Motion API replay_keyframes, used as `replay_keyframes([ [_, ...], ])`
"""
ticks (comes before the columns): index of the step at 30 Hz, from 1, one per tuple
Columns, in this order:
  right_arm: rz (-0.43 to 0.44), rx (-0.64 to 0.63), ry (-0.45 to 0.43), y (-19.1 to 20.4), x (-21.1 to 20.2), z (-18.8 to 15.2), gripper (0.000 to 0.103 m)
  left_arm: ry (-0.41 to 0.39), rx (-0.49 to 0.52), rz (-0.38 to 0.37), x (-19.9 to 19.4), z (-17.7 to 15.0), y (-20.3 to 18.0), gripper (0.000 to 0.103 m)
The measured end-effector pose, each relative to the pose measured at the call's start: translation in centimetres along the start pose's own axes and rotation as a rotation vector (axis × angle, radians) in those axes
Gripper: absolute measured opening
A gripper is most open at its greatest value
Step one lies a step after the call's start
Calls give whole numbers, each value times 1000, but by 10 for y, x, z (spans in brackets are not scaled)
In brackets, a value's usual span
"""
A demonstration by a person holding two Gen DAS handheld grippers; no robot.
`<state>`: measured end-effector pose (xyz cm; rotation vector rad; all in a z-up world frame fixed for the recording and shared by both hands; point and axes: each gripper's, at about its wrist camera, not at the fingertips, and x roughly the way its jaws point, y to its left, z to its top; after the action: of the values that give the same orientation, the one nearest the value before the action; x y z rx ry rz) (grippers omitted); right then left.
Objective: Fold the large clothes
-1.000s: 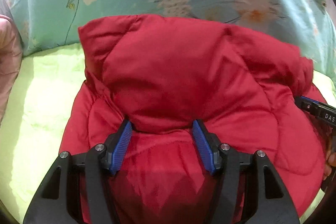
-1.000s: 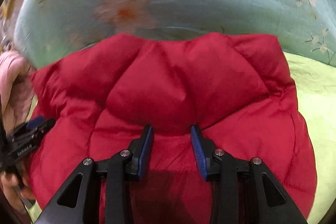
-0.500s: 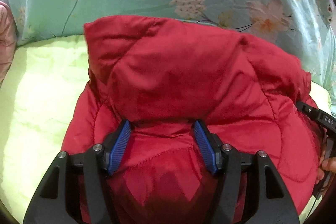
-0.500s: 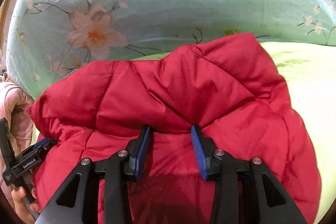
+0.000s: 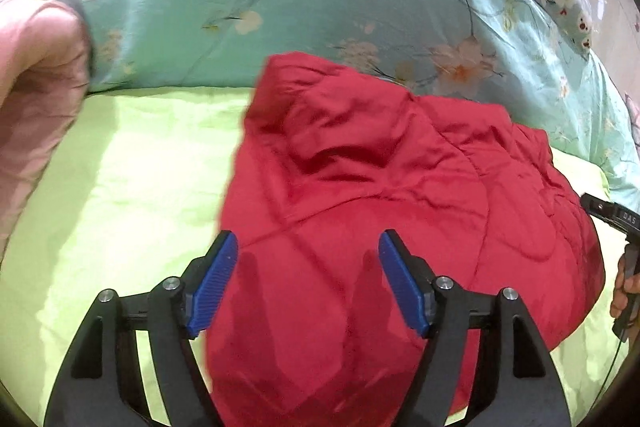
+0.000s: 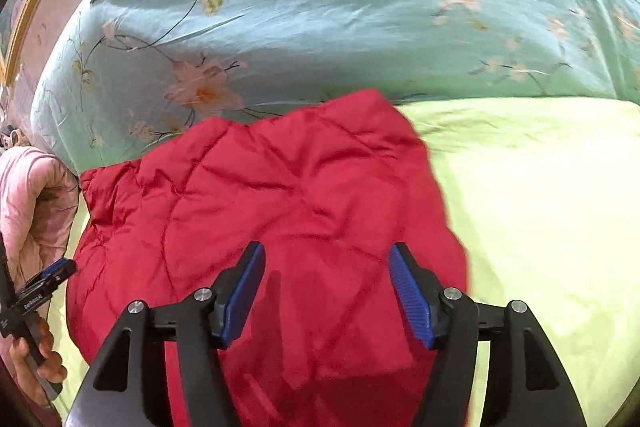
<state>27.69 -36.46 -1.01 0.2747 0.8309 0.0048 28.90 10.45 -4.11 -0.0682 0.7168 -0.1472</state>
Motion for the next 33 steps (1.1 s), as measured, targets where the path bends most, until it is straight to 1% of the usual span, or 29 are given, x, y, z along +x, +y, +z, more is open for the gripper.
replay_keyframes([
  [1,-2,10,4,-7,-3,-4,67,0,-7,1,-3,-3,9,81],
  [3,-4,23,10,-14,-7,-9,67,4,-25,1,-8,-13,22,81],
  [4,-4,33,15,-18,-10,-12,67,8,-29,-3,1,-9,13,81],
  [7,-3,42,28,-22,-16,-21,68,27,-44,-12,-2,-15,16,81],
  [14,4,18,35,-25,-34,-35,71,61,-96,-45,-2,-32,28,81],
  [18,2,43,39,-37,-44,-39,73,81,-107,-75,1,-36,33,81],
  [22,9,69,45,-55,-45,-40,75,87,-124,-118,5,-36,41,81],
  [23,16,80,48,-59,-44,-40,75,90,-140,-133,7,-36,44,82],
  [26,65,126,82,-69,-33,-39,75,118,-175,-220,16,-34,51,82],
  [30,136,181,131,-76,-12,-38,75,145,-188,-280,29,-33,53,84],
  [32,185,233,148,-84,0,-37,80,152,-185,-301,34,-31,52,85],
  [33,188,251,155,-86,5,-36,85,159,-183,-310,37,-30,51,86],
])
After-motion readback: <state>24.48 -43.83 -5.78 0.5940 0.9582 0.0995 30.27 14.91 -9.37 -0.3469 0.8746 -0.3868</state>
